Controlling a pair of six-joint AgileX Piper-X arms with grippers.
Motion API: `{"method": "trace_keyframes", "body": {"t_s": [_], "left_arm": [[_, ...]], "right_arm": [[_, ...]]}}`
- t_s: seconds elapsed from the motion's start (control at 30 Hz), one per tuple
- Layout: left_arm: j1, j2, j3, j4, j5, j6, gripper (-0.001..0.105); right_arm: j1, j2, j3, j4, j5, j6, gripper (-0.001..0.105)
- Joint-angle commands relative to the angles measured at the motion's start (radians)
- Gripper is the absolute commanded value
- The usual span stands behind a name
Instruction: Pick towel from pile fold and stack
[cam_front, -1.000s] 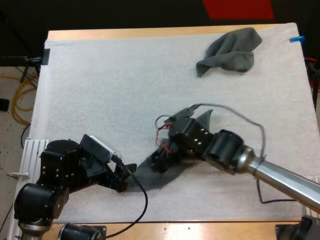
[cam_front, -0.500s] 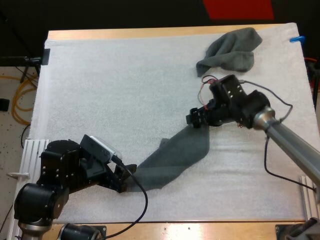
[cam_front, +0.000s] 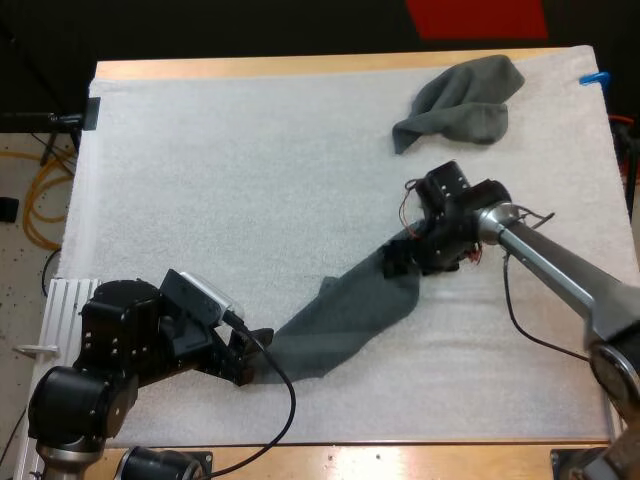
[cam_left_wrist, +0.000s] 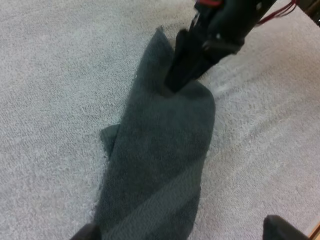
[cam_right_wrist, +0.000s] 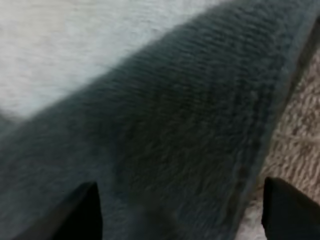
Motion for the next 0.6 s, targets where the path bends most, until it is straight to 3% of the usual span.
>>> {"method": "trace_keyframes", "body": {"t_s": [0.0, 0.1, 0.2, 0.3, 0.37, 0.4, 0.57], "left_arm": [[-0.003, -0.003, -0.002, 0.005, 0.007, 0.003, 0.063], [-0.003, -0.003, -0.002, 0.005, 0.007, 0.003, 0.063], [-0.003, -0.003, -0.002, 0.005, 0.007, 0.003, 0.063], [-0.003, -0.003, -0.002, 0.005, 0.007, 0.003, 0.063], [-0.003, -0.003, -0.002, 0.005, 0.007, 0.003, 0.063], [-0.003, -0.003, -0.002, 0.005, 0.007, 0.003, 0.063], [-0.003, -0.003, -0.002, 0.005, 0.007, 0.003, 0.063]], "right_arm": [[-0.002, 0.011, -0.004, 0.015, -0.013, -0.010, 0.065], [-0.002, 0.038, -0.004, 0.018, -0.047, -0.021, 0.064], [-0.002, 0.055, -0.004, 0.018, -0.173, -0.029, 0.054], [-0.002, 0.057, -0.004, 0.018, -0.192, -0.028, 0.030], [-0.002, 0.051, -0.004, 0.018, -0.193, -0.028, 0.003], [-0.002, 0.047, -0.004, 0.018, -0.193, -0.029, -0.001], [-0.002, -0.047, -0.004, 0.006, -0.142, -0.059, 0.000]]}}
